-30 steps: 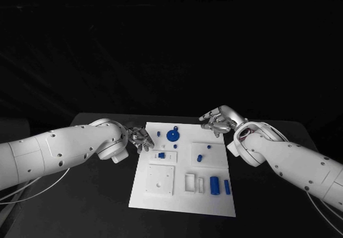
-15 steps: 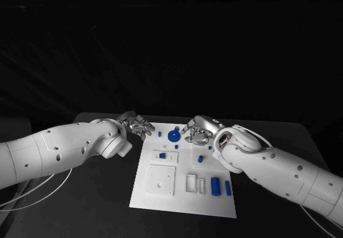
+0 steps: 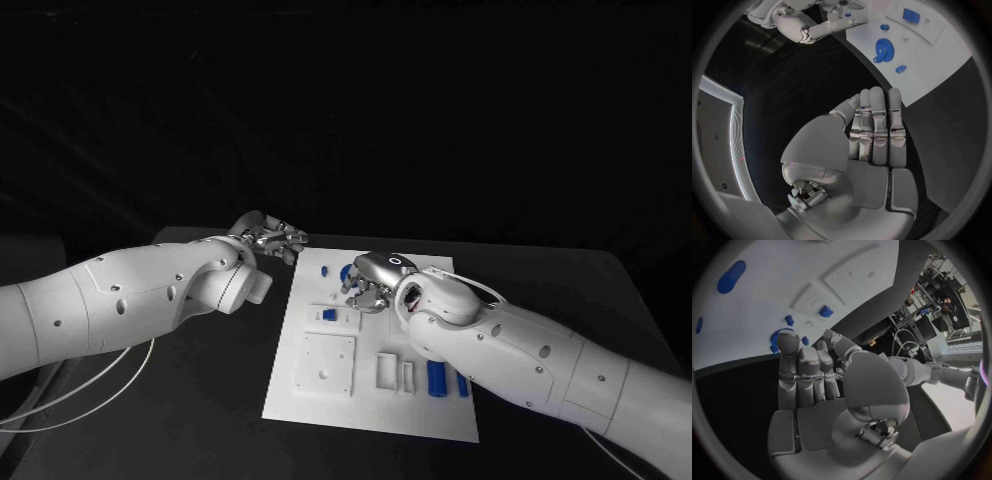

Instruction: Assemble the parts on the task board

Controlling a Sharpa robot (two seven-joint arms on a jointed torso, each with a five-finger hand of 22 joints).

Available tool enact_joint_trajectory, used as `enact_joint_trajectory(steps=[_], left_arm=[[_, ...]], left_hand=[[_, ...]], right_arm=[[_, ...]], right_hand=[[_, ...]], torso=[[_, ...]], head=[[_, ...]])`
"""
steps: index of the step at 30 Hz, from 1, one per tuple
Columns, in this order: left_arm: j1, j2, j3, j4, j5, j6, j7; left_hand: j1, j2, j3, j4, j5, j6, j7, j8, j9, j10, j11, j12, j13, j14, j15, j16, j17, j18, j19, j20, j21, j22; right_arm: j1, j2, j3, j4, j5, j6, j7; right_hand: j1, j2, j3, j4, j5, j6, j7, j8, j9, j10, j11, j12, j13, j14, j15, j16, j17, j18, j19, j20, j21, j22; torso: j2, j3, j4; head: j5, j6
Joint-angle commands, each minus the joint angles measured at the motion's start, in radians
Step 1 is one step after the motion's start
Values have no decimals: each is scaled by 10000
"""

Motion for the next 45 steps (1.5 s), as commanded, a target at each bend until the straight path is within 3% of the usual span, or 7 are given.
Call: enact_joint_trajectory(steps=[1, 8, 11, 13, 21, 36, 45], left_arm=[[35, 56, 12, 26, 728, -854, 719], [61, 158, 12, 51, 1036, -1147, 960], [67, 190, 13, 66, 1135, -1228, 1069], [72, 208, 13, 71, 1217, -1254, 1147], [85, 272, 13, 46, 1387, -1277, 1258], [88, 347, 12, -18, 1491, -1232, 1245], [88, 376, 12, -34, 1519, -1187, 1215]], left_hand=[[0, -74, -17, -11, 13, 65, 26, 21, -8, 60, -2, -35, -14, 4, 1, -36, 8, 58, 55, -22, -25, 9], [5, -83, -13, -18, 29, 80, 27, 29, -17, 60, 0, -40, -15, 7, 0, -53, 24, 60, 66, -23, -53, 39], [12, -85, -10, -24, 32, 91, 26, 35, -18, 59, 0, -43, -16, 9, 1, -63, 31, 61, 68, -22, -67, 57], [21, -89, -10, -32, 36, 97, 26, 37, -17, 63, -2, -43, -16, 11, 0, -69, 37, 63, 73, -24, -76, 74], [24, -100, -10, -44, 36, 81, 34, 28, -21, 44, 5, -57, -21, -2, 6, -90, 44, 62, 65, -20, -99, 101], [11, -97, -10, -40, 29, 59, 40, 26, -22, 28, 12, -69, -22, -14, 14, -115, 57, 61, 62, -11, -142, 140], [-6, -94, -12, -23, 24, 30, 44, 24, -25, 10, 18, -78, -22, -25, 22, -138, 69, 59, 70, -1, -199, 162]], right_arm=[[3, 229, -114, -218, -729, 66, -133], [-29, 839, -530, -744, -1101, -377, -233], [-60, 1005, -629, -902, -1268, -593, -357], [-79, 1096, -691, -1002, -1367, -748, -478], [-149, 1334, -979, -1238, -1517, -1171, -795], [-231, 1506, -1107, -1489, -1551, -1055, -774], [-278, 1573, -1141, -1597, -1479, -827, -661]], right_hand=[[29, -94, 18, 14, -15, -67, 7, -35, -11, 91, -15, -31, 58, -23, 63, 52, -1, -88, 155, 66, -5, 57], [63, -160, -138, 110, -259, -124, 13, -35, -12, 144, -7, -34, 144, -12, 69, 115, 7, -90, 205, 71, -45, 132], [89, -182, -157, 141, -303, -141, 16, -37, -13, 154, -5, -34, 170, -9, 71, 143, 14, -90, 222, 73, -45, 162], [127, -218, -187, 168, -620, -194, 24, -37, -17, 183, 3, -11, 200, -3, 75, 177, 28, -88, 241, 76, -54, 183], [214, -429, 224, 252, -687, -647, 146, -45, -50, 177, 62, -117, 202, -14, 116, 211, -18, -49, 295, 114, -186, 296], [295, -594, -23, 292, -642, -1257, 266, -41, -62, 146, 136, -188, 158, -26, 169, 219, -81, 9, 337, 172, -333, 391], [207, -534, 286, 137, -153, -1093, 237, -40, -63, 152, 107, -136, 201, -31, 153, 251, -81, -5, 351, 161, -363, 512]], torso=[[8, 7, 6], [17, 1, 20], [11, -7, 7], [10, -14, 7], [13, 0, 3], [10, 25, -16], [10, 26, -14]], head=[[28, -11], [49, -39], [72, -47], [89, -50], [107, -68], [141, -125], [145, -157]])
